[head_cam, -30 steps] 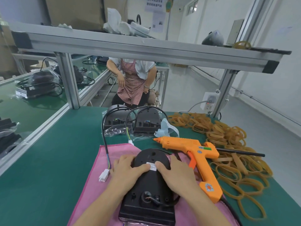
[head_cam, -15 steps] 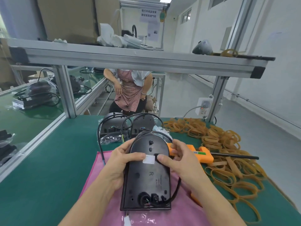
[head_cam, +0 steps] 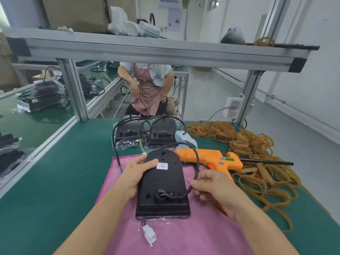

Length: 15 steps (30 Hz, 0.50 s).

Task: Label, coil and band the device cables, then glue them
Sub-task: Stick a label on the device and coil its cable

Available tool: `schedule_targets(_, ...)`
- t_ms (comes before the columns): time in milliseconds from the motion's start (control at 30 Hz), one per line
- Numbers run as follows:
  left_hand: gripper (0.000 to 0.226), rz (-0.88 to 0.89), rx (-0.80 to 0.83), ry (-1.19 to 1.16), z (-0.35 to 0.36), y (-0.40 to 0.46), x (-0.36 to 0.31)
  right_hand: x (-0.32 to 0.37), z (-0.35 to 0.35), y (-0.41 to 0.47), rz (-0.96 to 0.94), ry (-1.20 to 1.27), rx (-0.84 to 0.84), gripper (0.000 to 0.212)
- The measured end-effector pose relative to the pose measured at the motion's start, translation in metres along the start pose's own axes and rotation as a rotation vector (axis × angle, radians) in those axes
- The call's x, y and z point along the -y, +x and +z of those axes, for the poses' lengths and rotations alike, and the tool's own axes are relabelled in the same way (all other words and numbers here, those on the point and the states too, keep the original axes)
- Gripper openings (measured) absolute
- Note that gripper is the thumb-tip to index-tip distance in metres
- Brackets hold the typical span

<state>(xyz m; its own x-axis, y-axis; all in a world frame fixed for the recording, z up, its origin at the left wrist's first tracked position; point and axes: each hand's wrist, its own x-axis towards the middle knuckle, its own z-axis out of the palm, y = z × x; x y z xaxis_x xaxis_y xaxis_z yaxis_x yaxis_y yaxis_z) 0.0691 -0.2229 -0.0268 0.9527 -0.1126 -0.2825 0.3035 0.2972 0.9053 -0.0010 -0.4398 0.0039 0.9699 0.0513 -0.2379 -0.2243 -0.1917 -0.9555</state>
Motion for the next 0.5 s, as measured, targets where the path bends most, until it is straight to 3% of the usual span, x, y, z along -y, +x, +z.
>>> schedule_targets(167, 0.02, 0.029, 0.026, 0.086, 0.001, 0.001, 0.003, 0.006, 0.008, 0.005, -0.229, 0.075, -0.002, 0.01)
schedule_targets(367, 0.02, 0.052, 0.048, 0.176, 0.004, -0.003, 0.005, 0.004, 0.028, 0.022, -0.261, -0.231, -0.092, 0.006)
schedule_targets(433, 0.014, 0.098, 0.023, 0.394, 0.005, -0.004, 0.001, 0.0, 0.031, 0.025, -0.266, -0.416, -0.148, 0.01)
schedule_targets(500, 0.028, 0.214, -0.025, 0.839, 0.007, -0.007, -0.008, 0.0, 0.03, 0.028, -0.245, -0.529, -0.168, 0.014)
